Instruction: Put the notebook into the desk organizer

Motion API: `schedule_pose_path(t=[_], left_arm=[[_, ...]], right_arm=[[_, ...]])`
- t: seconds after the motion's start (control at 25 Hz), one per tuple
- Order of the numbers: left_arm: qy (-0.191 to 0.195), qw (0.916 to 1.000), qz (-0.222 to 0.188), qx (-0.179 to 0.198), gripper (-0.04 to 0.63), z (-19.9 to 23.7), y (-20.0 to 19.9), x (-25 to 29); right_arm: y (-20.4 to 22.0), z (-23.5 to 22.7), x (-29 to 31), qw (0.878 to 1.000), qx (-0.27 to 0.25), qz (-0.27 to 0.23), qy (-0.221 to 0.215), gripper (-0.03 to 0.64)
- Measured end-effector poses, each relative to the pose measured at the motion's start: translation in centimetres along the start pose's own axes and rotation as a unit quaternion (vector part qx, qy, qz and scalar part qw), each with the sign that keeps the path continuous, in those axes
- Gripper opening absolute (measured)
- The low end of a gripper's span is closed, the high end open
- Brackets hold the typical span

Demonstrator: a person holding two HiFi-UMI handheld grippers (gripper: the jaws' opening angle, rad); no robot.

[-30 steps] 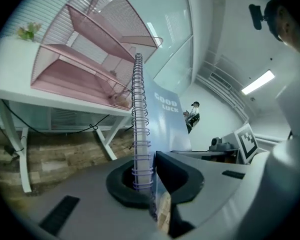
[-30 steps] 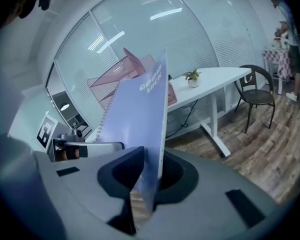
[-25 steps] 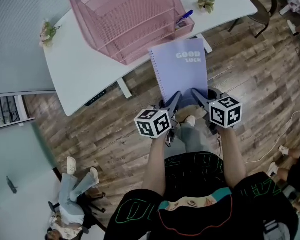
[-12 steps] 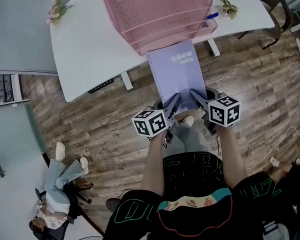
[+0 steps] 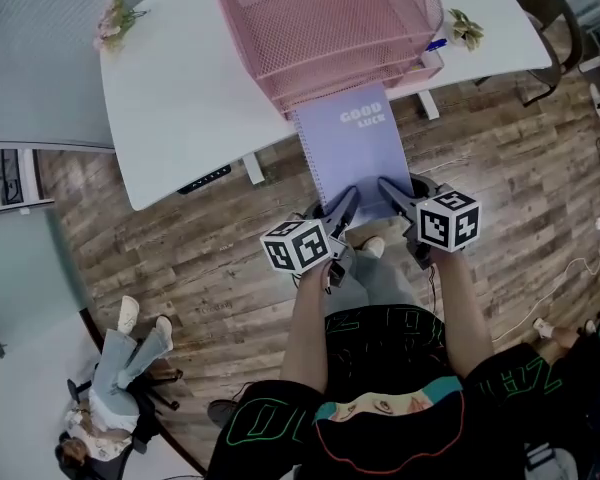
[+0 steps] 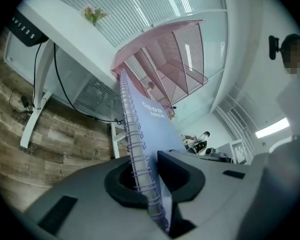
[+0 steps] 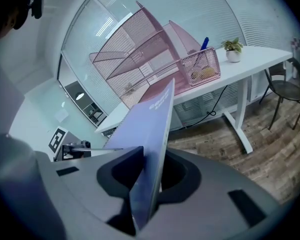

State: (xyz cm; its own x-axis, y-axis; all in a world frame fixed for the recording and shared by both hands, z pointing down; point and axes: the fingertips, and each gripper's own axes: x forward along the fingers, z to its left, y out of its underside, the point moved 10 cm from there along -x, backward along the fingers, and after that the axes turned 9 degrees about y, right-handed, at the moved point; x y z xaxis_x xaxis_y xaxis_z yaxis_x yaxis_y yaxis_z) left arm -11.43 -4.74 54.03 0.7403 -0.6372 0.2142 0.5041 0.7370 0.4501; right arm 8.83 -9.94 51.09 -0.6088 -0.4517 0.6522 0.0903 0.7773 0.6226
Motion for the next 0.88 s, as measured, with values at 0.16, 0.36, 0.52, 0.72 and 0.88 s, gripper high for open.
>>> schedule_pose_path(t=[0.16,0.36,0.52,0.72,0.88], left_arm=[[0.022,0.9970,-0.040,-0.062,0.048,0.9,-0.6,0.1],[0.018,0.9963,-0.047,-0.070,0.046,1.4,-1.5,0.5],[0.017,0.9956,-0.052,-0.076,0.046,2.0,-2.5,0.9],[0.033,0.9920,-0.063,-0.105,0.040,2.5,-3.5,1.5],[0.039,0.9912,-0.064,-0.109,0.040,3.0,-4.5,1.9]], right_arm=[[-1.0,0.0,0.7,1.000,-0.005,0.002,0.001,0.078],[-2.1,0.0,1.5,1.000,-0.018,0.004,0.008,0.086],[-3.1,-0.2,2.5,1.000,-0.021,0.008,0.011,0.094],[-4.3,-0.5,3.3,1.000,-0.023,0.008,0.020,0.110],[-5.1,-0.9,3.9,0.999,-0.024,0.009,0.039,0.157]])
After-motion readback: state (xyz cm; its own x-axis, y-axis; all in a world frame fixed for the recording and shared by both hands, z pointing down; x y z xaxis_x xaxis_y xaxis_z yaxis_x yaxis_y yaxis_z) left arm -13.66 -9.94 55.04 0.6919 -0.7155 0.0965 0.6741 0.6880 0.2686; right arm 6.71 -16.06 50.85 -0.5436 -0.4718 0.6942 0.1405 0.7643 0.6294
